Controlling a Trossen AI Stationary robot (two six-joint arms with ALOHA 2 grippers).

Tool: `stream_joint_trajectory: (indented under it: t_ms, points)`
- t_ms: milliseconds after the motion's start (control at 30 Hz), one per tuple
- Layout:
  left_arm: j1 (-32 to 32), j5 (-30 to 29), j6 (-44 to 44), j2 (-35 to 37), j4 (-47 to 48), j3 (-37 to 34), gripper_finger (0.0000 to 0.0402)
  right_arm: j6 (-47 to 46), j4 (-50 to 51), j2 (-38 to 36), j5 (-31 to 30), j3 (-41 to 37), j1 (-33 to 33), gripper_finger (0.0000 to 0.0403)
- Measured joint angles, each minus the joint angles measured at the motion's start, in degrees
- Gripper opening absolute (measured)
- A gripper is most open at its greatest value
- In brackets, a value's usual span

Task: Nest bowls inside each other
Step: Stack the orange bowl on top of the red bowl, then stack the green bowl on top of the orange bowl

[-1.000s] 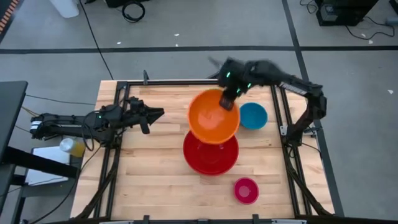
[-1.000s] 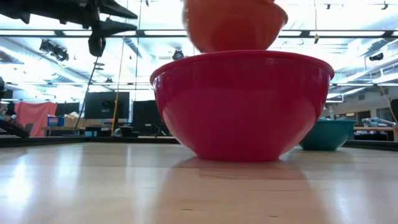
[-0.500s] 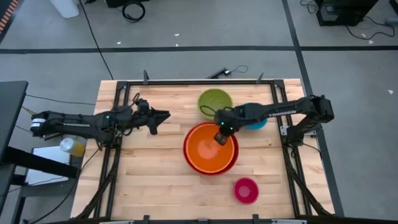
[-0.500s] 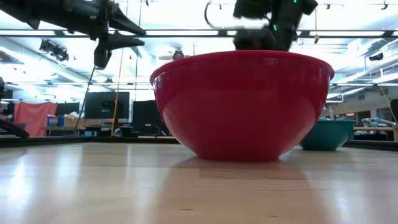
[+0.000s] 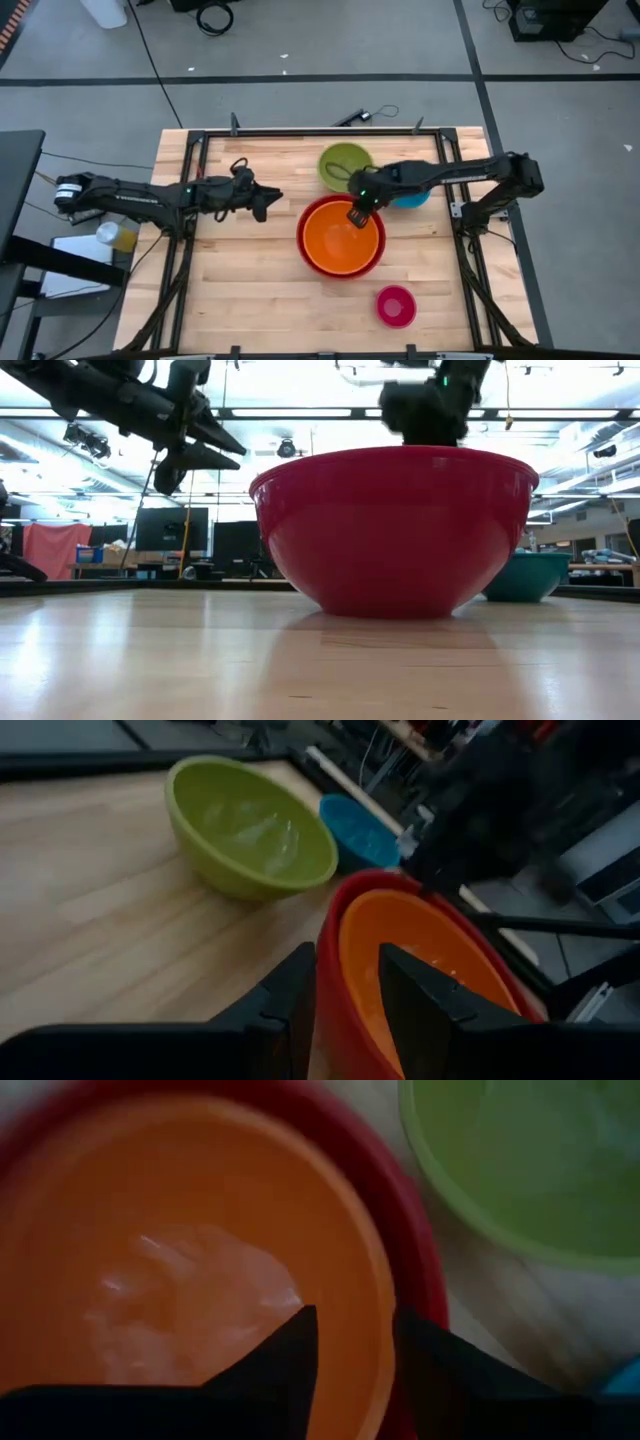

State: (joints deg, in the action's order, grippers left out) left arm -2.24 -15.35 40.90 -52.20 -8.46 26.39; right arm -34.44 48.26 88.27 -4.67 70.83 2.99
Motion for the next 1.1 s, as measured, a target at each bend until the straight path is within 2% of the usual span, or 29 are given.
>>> stream_joint_trajectory:
  t_ms: [100,267,333,533,700,900,1100]
  points:
    - [-0.03,0.46,0.93,-0.92,0.16,0.0,0.0117,0.13,1.37,-3.28,-1.31,2.86,1.44,0.0154]
    - [-0.04,0.63,1.79,-2.19,0.21,0.0,0.0117,1.72,3.26,-8.14,-13.15,2.98,6.24,0.0158]
    - [-0.04,0.65,2.26,-2.27,0.5,0.0,0.0117,4.53,3.23,-8.86,-14.36,2.23,10.17,0.0158]
    - [-0.22,0.64,-0.87,-3.57,3.87,-0.03,0.0117,9.13,-0.53,-3.47,-10.63,-0.93,24.88,0.0158]
    - [0.49,0.63,1.77,-5.74,8.57,-0.05,0.0117,7.77,-2.38,3.28,-2.65,-1.73,33.29,0.0158]
    - [2.76,0.7,5.88,-7.98,11.53,0.02,0.0117,7.4,-2.87,8.99,3.09,-1.73,35.0,0.0158]
    - [5.07,0.68,7.92,-10.6,12.93,-0.04,0.0117,6.71,-5.62,11.96,3.31,-1.73,33.44,0.0158]
